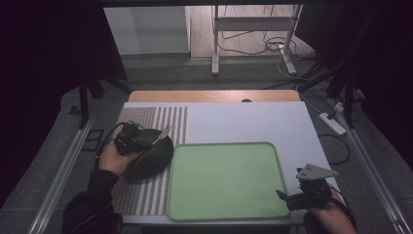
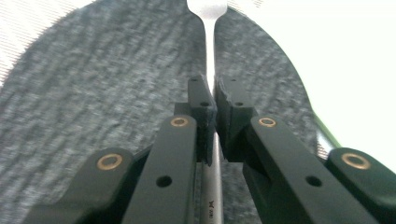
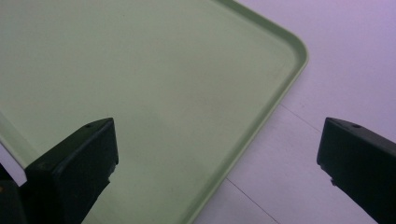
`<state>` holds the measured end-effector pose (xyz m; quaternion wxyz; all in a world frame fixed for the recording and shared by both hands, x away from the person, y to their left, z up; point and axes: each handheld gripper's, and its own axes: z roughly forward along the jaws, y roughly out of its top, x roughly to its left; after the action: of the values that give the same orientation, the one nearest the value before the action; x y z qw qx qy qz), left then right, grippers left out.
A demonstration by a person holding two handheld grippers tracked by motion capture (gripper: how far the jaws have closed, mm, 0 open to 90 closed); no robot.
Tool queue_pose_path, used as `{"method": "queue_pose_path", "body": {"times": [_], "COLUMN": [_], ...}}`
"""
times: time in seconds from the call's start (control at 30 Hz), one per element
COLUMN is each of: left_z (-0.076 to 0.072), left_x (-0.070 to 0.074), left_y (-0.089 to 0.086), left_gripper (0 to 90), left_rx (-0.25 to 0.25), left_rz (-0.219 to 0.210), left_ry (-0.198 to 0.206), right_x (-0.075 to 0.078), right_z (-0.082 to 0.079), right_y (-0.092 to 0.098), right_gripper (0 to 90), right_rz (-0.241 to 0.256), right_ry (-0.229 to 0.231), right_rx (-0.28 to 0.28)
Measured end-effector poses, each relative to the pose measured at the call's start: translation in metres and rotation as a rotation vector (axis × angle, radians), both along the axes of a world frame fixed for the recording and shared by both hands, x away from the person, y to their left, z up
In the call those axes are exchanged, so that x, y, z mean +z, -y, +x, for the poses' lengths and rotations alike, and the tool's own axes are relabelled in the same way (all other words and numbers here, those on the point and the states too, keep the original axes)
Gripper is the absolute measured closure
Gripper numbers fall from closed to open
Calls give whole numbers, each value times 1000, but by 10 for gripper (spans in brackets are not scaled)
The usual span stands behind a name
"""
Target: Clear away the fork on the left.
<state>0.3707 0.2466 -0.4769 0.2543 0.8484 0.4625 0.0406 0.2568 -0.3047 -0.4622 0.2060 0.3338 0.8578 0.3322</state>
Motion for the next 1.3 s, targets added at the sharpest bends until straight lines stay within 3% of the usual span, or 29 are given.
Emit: {"method": "queue_pose_path", "body": {"times": [0.33, 0.6, 1.3], "left_z": [-24, -39, -54], "left_x": [0, -2, -17], "left_y": [22, 45, 132], "left_gripper": [843, 843, 843], "left_rx": [-37, -70, -156], "left_rz": [-7, -48, -29], "left_ry": [-11, -38, -105], "right_x": [0, 0, -1], "right_z": [0, 0, 0], "right_y": [0, -1, -2], "right_gripper": [0, 0, 0], "right_rz": [-3, -8, -18], "right_ry": [1, 2, 1], "right_rx": [4, 3, 10]}}
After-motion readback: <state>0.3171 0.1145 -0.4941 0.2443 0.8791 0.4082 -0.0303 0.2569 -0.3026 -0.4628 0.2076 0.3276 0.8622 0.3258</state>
